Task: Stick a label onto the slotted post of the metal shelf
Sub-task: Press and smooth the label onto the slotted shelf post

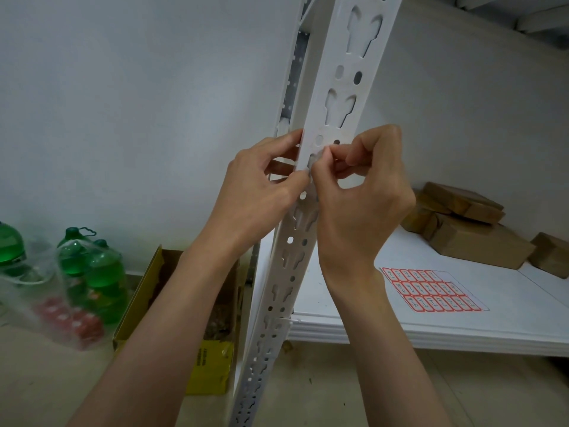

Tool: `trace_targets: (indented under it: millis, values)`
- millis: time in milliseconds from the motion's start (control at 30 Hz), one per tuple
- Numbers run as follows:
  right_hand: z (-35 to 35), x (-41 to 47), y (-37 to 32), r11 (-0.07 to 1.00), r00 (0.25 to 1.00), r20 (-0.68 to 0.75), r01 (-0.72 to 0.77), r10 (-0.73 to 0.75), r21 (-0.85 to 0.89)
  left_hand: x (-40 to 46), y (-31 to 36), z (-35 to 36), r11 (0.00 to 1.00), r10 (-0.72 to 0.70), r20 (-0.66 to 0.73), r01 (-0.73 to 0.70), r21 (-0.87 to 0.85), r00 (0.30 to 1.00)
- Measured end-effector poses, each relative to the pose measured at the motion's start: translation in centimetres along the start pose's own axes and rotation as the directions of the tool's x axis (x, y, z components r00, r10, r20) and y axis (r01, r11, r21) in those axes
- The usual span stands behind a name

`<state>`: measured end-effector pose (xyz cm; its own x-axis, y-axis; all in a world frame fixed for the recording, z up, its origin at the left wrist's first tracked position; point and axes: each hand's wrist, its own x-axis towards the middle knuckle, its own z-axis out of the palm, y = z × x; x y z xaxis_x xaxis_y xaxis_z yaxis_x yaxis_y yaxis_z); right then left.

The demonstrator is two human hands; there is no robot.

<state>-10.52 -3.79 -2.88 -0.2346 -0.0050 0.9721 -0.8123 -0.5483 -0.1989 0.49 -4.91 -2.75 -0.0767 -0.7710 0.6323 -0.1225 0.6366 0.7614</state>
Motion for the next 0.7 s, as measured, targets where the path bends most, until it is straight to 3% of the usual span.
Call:
trace_targets:
  millis: [700]
  values:
    - [0.0,-0.8,1.3,0.967,0.992,-0.026,-0.113,0.122,0.228,-0.1,0.0,-0.2,1.000,0.012,0.007,-0.012,-0.024,1.000]
